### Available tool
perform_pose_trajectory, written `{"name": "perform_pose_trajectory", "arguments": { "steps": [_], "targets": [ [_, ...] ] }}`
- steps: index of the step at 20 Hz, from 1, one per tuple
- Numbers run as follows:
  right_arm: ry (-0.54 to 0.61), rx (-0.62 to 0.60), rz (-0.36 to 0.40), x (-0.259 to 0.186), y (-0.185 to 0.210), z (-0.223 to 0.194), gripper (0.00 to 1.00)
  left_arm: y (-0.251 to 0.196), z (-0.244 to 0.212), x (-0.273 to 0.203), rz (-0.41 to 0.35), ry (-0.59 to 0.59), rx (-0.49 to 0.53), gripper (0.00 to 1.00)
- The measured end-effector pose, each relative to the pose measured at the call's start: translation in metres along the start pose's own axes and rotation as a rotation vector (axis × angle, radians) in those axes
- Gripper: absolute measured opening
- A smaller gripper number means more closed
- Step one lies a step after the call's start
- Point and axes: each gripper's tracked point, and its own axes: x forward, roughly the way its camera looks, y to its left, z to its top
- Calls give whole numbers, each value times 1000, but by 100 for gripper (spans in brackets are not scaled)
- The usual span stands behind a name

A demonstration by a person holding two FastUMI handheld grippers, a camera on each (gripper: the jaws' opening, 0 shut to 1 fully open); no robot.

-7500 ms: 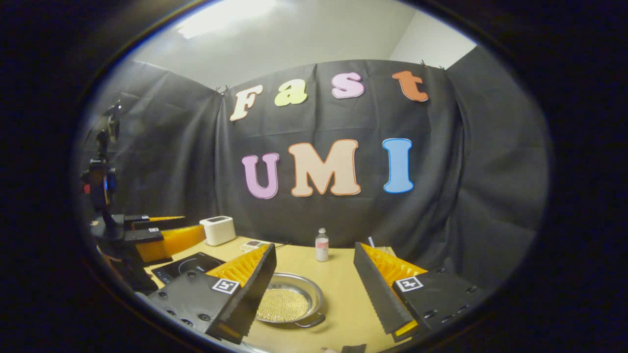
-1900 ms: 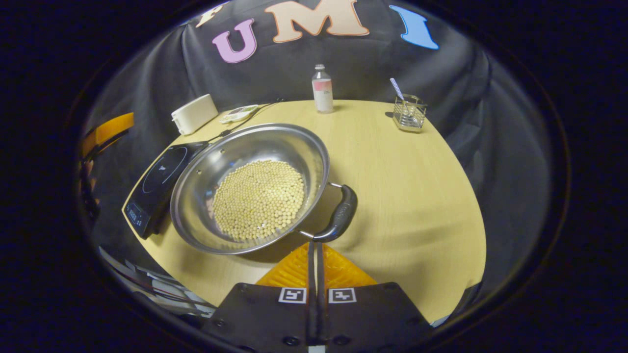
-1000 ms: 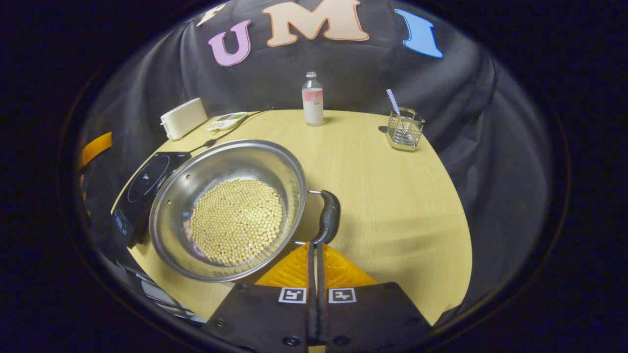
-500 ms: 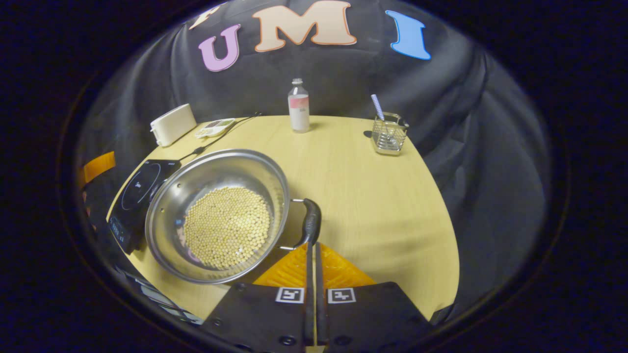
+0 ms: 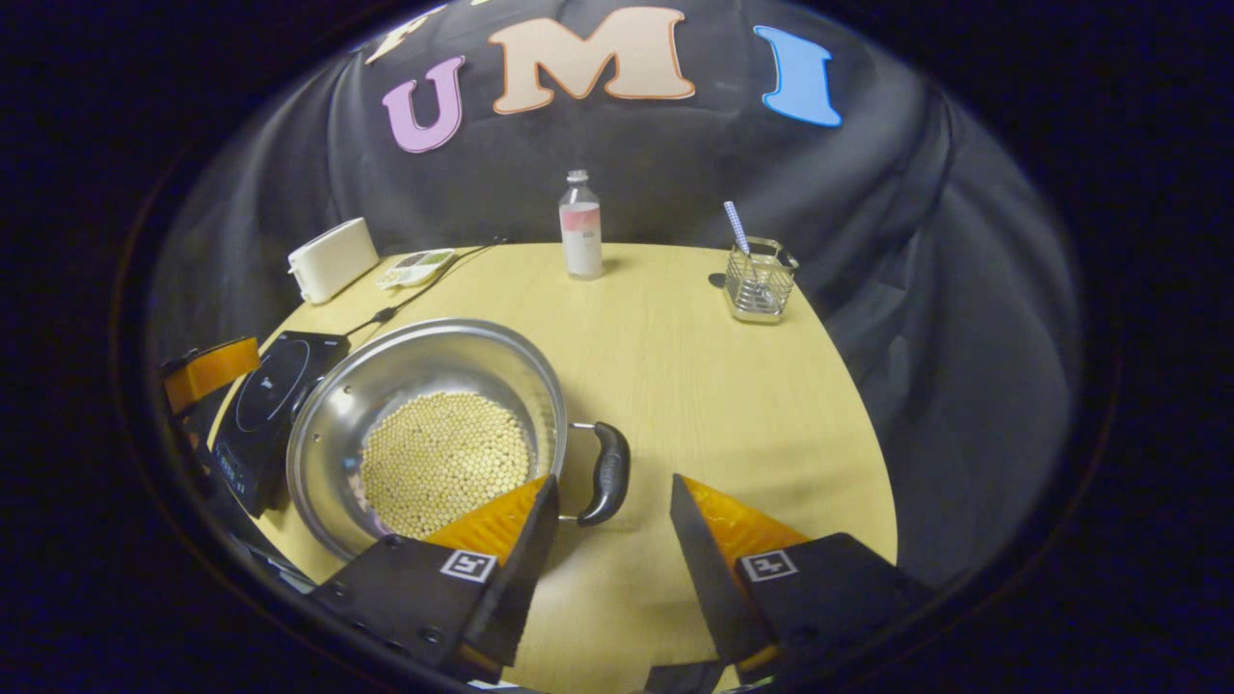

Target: First push the handle of the pot to place it horizontally, then grasp the pot with both hands and set it on the induction cooktop.

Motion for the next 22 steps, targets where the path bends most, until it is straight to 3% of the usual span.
{"name": "perform_pose_trajectory", "arguments": {
  "steps": [4,16,22],
  "targets": [
    [5,21,13,7,8,6,98,-2,-14,15,-23,51,-8,98],
    [76,34,17,53,23,-1,98,6,-64,65,-43,225,-24,98],
    [128,40,20,69,29,-12,98,13,-81,75,-15,275,-61,98]
  ]
}}
